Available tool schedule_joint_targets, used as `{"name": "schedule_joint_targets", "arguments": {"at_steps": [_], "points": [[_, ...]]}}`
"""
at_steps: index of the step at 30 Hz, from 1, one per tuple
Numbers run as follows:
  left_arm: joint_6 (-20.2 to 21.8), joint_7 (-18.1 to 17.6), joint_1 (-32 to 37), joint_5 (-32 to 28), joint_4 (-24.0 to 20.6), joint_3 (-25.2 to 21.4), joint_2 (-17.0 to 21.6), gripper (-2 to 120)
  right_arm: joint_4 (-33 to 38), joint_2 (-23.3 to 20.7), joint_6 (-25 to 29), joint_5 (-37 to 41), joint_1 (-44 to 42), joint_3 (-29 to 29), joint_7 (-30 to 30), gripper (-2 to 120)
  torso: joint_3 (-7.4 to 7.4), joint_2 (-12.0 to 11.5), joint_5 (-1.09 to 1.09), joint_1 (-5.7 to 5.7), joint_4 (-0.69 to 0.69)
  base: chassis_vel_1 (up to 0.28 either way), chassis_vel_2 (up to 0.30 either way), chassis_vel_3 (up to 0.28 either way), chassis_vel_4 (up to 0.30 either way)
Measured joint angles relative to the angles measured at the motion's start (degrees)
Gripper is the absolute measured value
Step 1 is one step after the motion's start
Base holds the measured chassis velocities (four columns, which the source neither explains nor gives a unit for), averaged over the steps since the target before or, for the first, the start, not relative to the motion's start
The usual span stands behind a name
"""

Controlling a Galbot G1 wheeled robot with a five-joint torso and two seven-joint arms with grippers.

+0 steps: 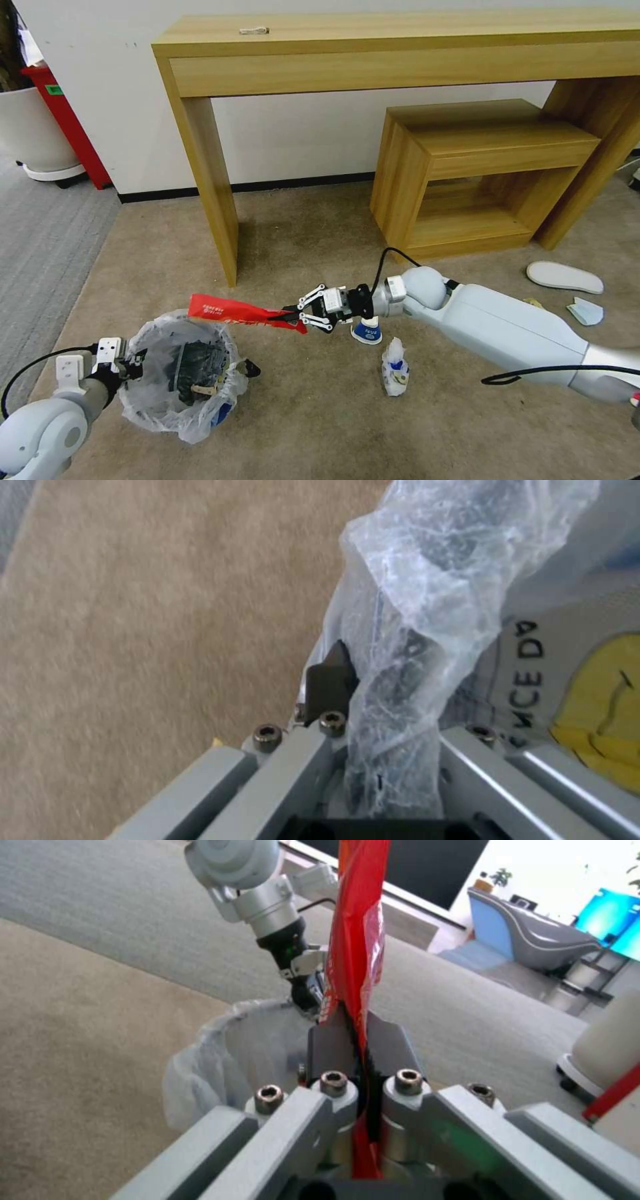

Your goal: Pick up the trash bin and place the garbage on the floor into it.

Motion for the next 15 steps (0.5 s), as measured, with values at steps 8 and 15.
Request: {"name": "schedule_joint_targets", "arguments": {"at_steps": [8,15], "points": [[4.34,-7.56,2.22,-13.89,-5.38,-2.64,3.32,0,-0.89,2.22,0.13,0.35,1.70,-1.97,0.02,0,0.02,-0.01,-0.02,0.01,0.00,0.000,0.000,0.000,0.000],[5.48,-11.70,1.74,-21.55,-8.33,-3.81,4.99,0,-0.57,2.70,0.12,1.09,2.51,-2.72,0.75,0,0.01,-0.01,0.03,0.01,0.00,0.000,0.000,0.000,0.000]]}}
